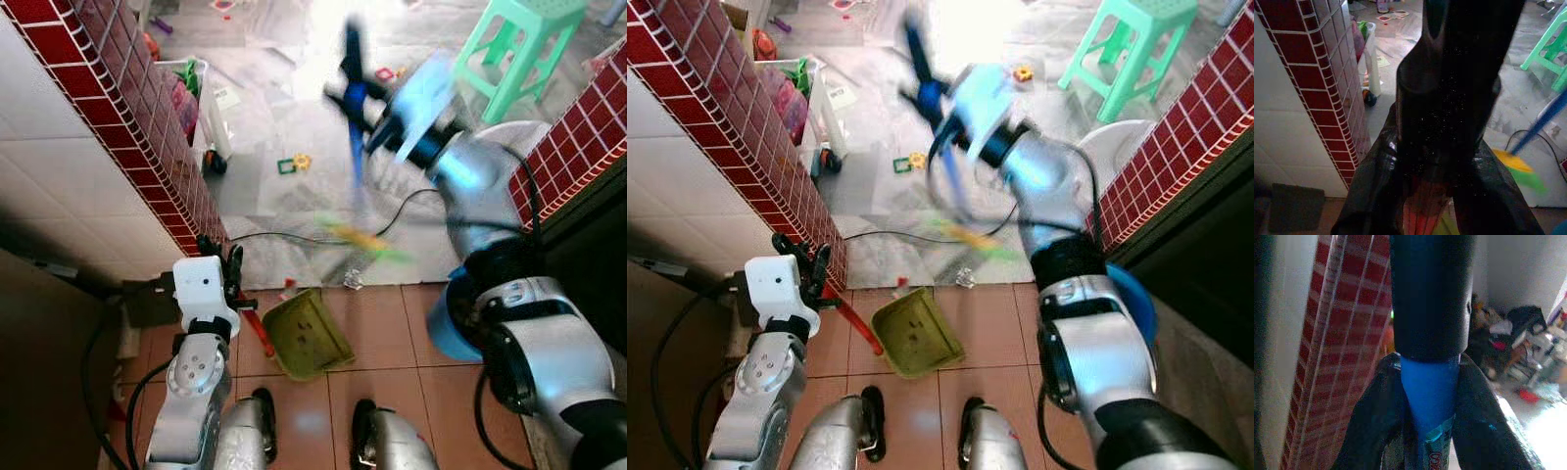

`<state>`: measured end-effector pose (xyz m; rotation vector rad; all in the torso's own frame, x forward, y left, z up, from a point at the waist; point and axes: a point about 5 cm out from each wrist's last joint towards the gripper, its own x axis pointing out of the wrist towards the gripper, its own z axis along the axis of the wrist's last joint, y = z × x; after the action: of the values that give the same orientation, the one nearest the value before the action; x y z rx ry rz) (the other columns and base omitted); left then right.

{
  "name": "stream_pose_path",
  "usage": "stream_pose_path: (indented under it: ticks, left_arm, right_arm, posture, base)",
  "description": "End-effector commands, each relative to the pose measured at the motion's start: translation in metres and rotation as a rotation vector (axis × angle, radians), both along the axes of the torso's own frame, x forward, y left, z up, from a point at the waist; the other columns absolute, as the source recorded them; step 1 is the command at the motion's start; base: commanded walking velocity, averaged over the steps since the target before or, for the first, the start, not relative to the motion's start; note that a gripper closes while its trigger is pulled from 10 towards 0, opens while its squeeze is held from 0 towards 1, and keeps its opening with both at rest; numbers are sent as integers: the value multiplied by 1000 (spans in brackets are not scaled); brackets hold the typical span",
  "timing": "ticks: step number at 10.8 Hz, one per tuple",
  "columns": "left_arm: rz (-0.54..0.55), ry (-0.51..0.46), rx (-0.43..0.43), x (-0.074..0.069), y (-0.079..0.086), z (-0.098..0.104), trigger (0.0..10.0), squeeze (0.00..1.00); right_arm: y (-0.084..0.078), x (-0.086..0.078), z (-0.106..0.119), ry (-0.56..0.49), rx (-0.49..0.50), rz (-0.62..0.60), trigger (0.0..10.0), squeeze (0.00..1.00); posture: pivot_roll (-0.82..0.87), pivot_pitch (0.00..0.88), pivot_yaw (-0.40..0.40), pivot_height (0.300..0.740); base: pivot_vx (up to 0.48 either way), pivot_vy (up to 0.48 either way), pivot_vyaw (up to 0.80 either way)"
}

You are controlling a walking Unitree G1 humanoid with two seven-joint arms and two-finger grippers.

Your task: Sweep floor

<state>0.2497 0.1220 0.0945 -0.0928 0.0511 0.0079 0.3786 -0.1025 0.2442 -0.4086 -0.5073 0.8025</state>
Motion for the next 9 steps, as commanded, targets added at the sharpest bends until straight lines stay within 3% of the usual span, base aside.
stream_pose_path:
  ticks: [1,2,4,6,7,9]
  left_arm:
    - [-23,149,-54,-10,-15,-28,10000,0]
    - [-24,150,-56,-9,-15,-28,10000,0]
    - [-26,145,-55,-3,-15,-28,10000,0]
    - [-29,139,-54,3,-15,-29,10000,0]
    - [-37,127,-57,11,-17,-28,10000,0]
    - [-57,109,-53,26,-19,-25,10000,0]
  right_arm:
    - [-2,0,-12,17,-8,-24,10000,0]
    - [-8,2,-47,204,77,-82,10000,0]
    - [-6,-4,-75,418,253,-15,10000,0]
    - [-7,-9,-75,446,282,79,10000,0]
    - [-10,-15,-66,449,248,198,10000,0]
    - [-11,-24,-45,300,36,252,10000,0]
  posture:
    - [81,193,2,740]
    - [82,188,1,740]
    - [80,168,2,740]
    - [50,130,0,740]
    - [21,91,2,740]
    - [-21,37,27,740]
  base:
    - [0,0,0]
    - [0,0,0]
    - [0,0,0]
    - [0,0,0]
    - [0,0,0]
    - [0,0,0]
